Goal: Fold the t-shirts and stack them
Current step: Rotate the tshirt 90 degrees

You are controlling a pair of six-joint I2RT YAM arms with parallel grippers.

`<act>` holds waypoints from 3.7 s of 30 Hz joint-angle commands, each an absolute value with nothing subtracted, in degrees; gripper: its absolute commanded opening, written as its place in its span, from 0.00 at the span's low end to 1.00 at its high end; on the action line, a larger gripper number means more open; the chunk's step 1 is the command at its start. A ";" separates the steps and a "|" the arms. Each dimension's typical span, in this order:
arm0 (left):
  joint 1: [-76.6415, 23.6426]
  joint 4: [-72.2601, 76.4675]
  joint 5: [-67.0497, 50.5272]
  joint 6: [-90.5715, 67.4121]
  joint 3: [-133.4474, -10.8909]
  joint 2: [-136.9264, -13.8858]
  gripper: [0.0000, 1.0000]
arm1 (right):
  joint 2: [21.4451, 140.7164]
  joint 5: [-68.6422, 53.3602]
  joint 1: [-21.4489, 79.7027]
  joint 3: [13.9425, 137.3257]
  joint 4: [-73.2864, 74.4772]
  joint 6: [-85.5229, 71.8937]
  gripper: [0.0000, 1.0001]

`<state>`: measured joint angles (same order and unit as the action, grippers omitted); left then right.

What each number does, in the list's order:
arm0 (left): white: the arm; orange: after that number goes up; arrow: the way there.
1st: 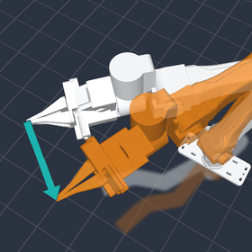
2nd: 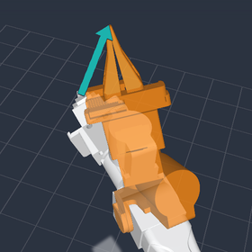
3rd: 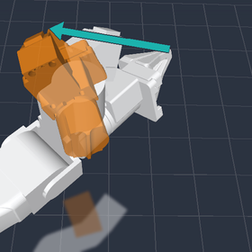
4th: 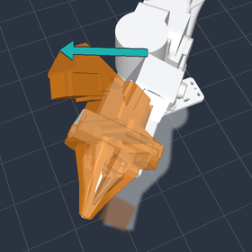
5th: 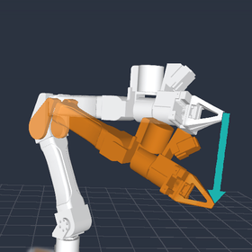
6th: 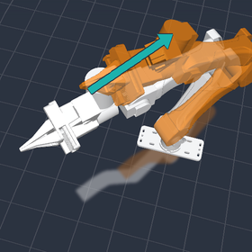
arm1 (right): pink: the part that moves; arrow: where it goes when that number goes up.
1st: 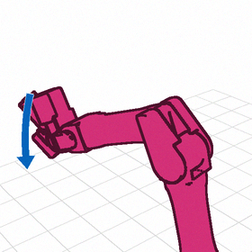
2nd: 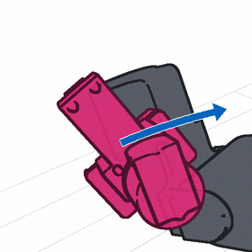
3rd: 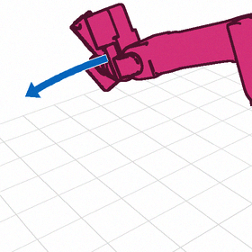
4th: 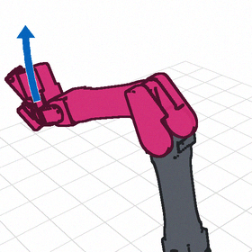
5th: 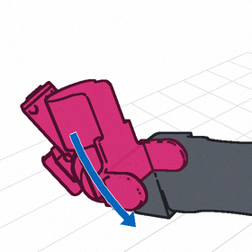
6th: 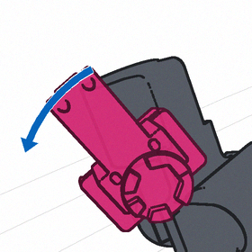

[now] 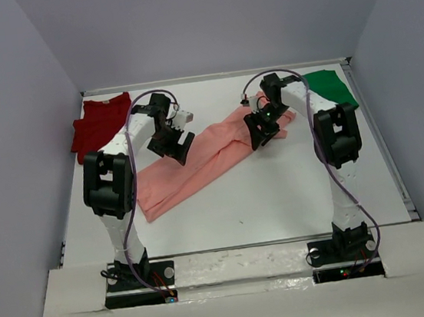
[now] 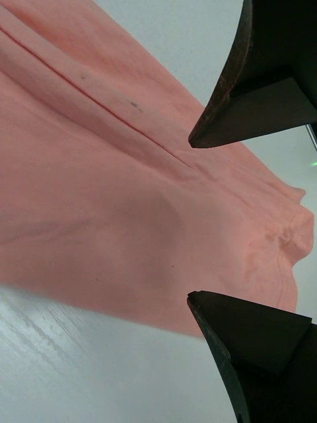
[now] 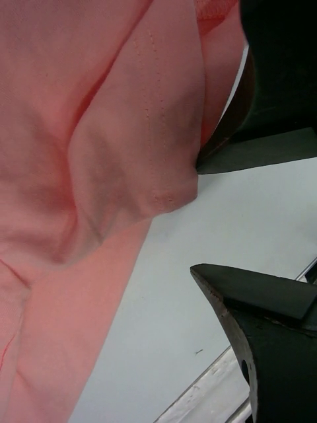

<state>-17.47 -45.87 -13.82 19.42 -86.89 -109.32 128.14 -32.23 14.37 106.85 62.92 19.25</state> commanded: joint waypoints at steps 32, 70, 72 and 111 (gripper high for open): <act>-17.14 -47.46 -13.80 20.48 -87.36 -105.47 0.99 | 121.12 -32.52 15.38 96.86 63.90 20.92 0.00; -17.14 -46.93 -15.29 20.57 -85.08 -104.59 0.99 | 131.04 -31.11 18.02 109.51 65.30 19.07 0.50; -17.05 -46.93 -15.38 20.39 -85.08 -104.50 0.99 | 131.39 -30.85 18.02 109.77 65.39 18.98 0.46; -17.23 -48.34 -15.82 20.13 -86.40 -103.54 0.99 | 125.33 -36.30 19.60 97.82 69.08 23.55 0.76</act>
